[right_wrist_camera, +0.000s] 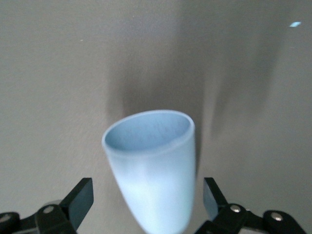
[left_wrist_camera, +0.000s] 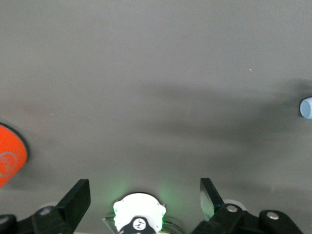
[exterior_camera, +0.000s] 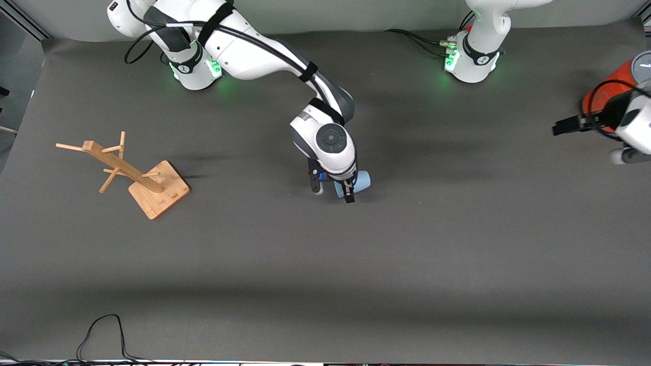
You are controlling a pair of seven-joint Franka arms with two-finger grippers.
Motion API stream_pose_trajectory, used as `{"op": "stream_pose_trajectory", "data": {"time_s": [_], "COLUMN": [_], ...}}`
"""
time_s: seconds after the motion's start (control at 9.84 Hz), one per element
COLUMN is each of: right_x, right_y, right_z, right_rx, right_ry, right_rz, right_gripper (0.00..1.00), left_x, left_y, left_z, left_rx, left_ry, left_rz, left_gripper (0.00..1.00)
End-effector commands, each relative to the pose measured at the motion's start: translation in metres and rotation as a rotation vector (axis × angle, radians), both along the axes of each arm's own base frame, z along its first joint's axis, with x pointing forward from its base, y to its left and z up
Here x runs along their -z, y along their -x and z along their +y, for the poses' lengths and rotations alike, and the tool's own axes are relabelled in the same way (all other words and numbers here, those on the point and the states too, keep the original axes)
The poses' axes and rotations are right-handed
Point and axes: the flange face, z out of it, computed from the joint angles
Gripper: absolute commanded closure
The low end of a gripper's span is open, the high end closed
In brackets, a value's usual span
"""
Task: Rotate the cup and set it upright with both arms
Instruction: 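Carry the cup to mid-table and lay it on its side, then release the cup and withdraw the right gripper while the left gripper reaches it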
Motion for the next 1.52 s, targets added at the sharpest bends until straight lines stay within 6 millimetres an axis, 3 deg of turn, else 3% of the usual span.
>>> {"op": "stream_pose_trajectory", "data": {"time_s": [0.0, 0.2, 0.3, 0.51, 0.71, 0.91, 1.12, 1.22, 1.42], "right_x": [-0.069, -0.139, -0.185, -0.258, -0.315, -0.35, -0.372, -0.382, -0.397], "right_y": [-0.005, -0.025, -0.038, -0.058, -0.066, -0.068, -0.067, -0.064, -0.064], "right_z": [0.003, -0.035, -0.068, -0.145, -0.232, -0.316, -0.373, -0.395, -0.458], "right_rx": [0.014, 0.044, 0.001, -0.131, -0.313, -0.543, -0.791, -0.904, -1.065], "right_ry": [0.003, -0.012, -0.041, -0.101, -0.128, -0.123, -0.063, -0.05, -0.052], "right_rz": [0.071, 0.114, 0.118, 0.121, 0.064, -0.003, -0.03, -0.04, -0.057], "right_gripper": [0.0, 0.0, 0.0, 0.0, 0.0, 0.0, 0.0, 0.0, 0.0], "left_x": [0.02, 0.05, 0.06, 0.097, 0.137, 0.172, 0.204, 0.214, 0.231], "left_y": [-0.013, -0.023, -0.031, -0.055, -0.059, -0.038, -0.017, -0.018, -0.011], "left_z": [-0.067, -0.129, -0.155, -0.219, -0.296, -0.371, -0.434, -0.449, -0.476], "left_rx": [-0.096, -0.131, -0.144, -0.181, -0.209, -0.172, -0.189, -0.261, -0.37], "left_ry": [-0.024, -0.072, -0.088, -0.167, -0.28, -0.365, -0.448, -0.465, -0.452], "left_rz": [-0.007, 0.01, 0.019, 0.039, 0.013, -0.028, -0.114, -0.157, -0.234], "left_gripper": [0.0, 0.0, 0.0, 0.0, 0.0, 0.0, 0.0, 0.0, 0.0]}}
